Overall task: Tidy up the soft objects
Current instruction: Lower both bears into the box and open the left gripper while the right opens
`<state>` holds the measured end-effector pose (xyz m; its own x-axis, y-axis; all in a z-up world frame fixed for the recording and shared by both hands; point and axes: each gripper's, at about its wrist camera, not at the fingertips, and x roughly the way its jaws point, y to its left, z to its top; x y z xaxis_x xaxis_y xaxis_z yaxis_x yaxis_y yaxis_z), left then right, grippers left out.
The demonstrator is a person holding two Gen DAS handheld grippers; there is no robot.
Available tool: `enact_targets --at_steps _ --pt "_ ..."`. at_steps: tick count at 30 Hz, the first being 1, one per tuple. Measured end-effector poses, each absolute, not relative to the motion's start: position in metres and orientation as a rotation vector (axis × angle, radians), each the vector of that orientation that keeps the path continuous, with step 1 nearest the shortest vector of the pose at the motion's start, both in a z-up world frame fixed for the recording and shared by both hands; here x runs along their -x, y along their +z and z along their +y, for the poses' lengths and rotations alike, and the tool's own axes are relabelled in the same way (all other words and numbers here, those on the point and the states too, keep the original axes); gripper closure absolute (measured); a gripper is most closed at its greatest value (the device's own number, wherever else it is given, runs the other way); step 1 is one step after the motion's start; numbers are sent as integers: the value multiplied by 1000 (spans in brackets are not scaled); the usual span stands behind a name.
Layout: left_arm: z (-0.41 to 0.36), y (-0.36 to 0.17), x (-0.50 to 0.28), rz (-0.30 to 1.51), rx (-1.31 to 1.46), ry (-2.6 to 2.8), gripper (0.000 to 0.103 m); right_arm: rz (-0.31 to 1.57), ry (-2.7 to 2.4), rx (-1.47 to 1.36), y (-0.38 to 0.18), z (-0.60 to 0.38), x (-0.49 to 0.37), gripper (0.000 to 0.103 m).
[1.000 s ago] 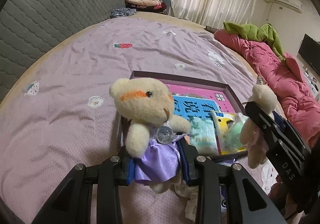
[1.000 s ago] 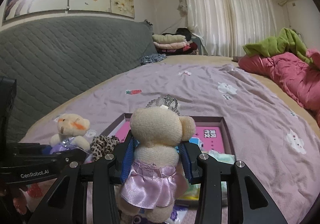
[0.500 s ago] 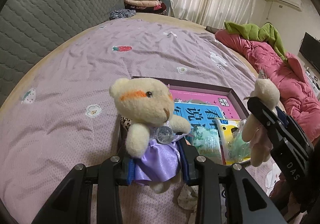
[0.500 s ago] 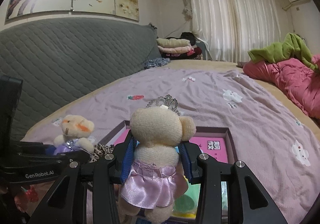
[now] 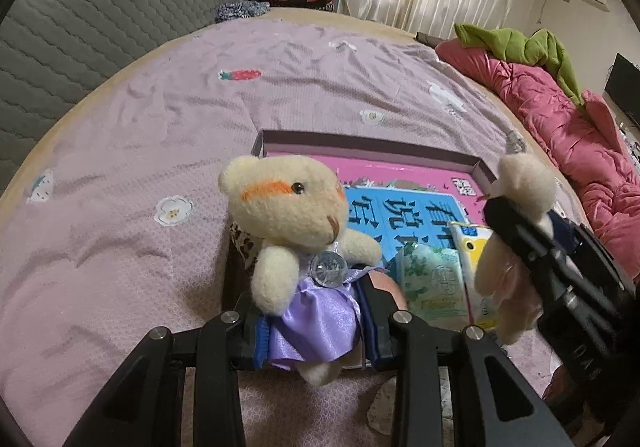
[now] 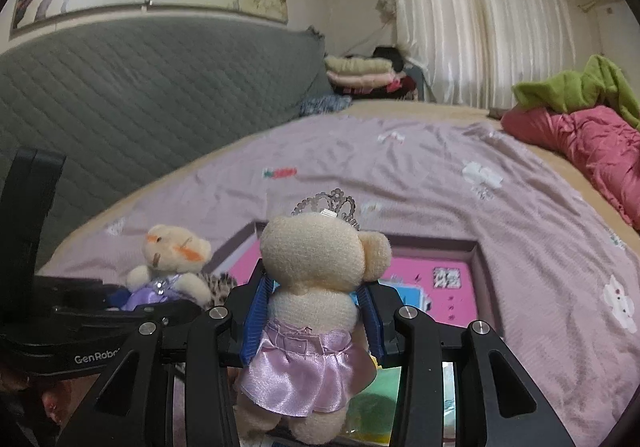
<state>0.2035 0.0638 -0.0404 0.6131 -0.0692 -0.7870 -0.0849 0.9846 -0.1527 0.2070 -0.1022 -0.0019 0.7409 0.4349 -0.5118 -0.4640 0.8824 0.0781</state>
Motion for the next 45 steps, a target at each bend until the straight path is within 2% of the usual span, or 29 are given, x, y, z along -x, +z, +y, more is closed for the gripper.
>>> enact_targets --at_steps 11,14,16,18,22,24,31,38,45 --pt "66 -65 -210 959 178 23 66 672 451 182 -42 -81 -217 57" --pt "66 -65 -210 960 183 21 65 676 455 176 -42 -82 -218 50" --pt "66 -63 -210 955 192 18 64 668 463 159 -38 -84 -218 36" --pt "68 -60 -209 945 197 17 61 645 468 139 -32 -88 -215 30" --pt "69 -52 -207 923 201 24 46 598 459 127 -19 -93 -209 30" --pt "71 -48 -207 916 209 28 43 570 457 113 -10 -98 -205 30" --pt "74 -28 -190 874 246 29 43 517 447 85 15 -123 -183 30" --pt "59 -17 -162 869 234 -21 43 567 429 36 17 -154 -151 30" --pt "42 -35 -135 937 248 -70 43 672 415 32 -2 -162 -126 29"
